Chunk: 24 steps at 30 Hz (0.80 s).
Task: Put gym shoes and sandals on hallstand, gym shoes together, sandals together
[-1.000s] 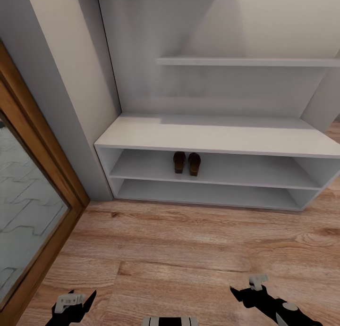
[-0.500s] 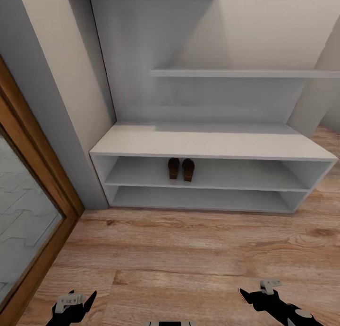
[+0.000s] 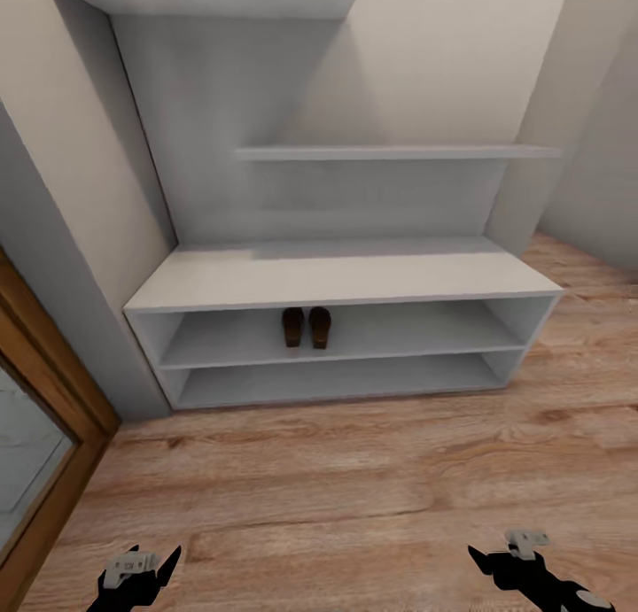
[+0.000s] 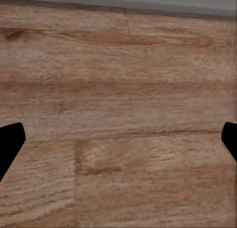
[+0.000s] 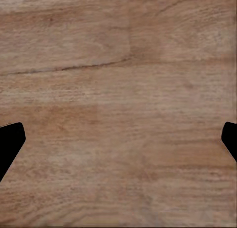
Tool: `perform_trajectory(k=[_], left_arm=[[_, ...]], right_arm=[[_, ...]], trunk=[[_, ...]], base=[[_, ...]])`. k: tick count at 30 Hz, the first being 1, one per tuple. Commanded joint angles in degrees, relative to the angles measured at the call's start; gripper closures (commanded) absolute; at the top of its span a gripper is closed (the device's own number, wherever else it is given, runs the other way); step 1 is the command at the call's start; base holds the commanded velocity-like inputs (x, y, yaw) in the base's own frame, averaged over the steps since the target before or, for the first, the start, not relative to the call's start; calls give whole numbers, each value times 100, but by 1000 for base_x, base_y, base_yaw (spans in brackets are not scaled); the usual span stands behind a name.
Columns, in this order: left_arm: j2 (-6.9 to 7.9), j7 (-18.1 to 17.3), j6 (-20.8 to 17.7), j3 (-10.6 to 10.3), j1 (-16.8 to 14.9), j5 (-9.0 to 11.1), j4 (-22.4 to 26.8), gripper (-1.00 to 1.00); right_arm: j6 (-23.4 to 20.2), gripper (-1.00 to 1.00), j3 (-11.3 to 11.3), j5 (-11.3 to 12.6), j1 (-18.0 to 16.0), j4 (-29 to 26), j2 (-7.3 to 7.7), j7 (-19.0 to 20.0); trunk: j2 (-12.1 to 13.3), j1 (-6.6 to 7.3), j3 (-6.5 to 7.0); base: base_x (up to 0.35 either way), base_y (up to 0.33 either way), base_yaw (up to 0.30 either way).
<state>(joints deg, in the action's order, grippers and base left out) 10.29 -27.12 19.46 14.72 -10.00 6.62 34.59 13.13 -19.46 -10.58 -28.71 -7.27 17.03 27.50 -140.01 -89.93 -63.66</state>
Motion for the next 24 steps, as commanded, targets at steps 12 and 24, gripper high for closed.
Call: perform_trajectory(k=[12,24], left_arm=[[0,-57,-12,22,-2,58,-4,-100],[-6,-57,-12,15,-2,53,-4,-100]], right_arm=[[23,-100,-423,-58,48,7,8,16],[23,-100,-716,-66,82,2,11,19]], trunk=[[-2,1,-5],[-2,1,-5]], base=[[0,0,-267],[0,0,-267]])
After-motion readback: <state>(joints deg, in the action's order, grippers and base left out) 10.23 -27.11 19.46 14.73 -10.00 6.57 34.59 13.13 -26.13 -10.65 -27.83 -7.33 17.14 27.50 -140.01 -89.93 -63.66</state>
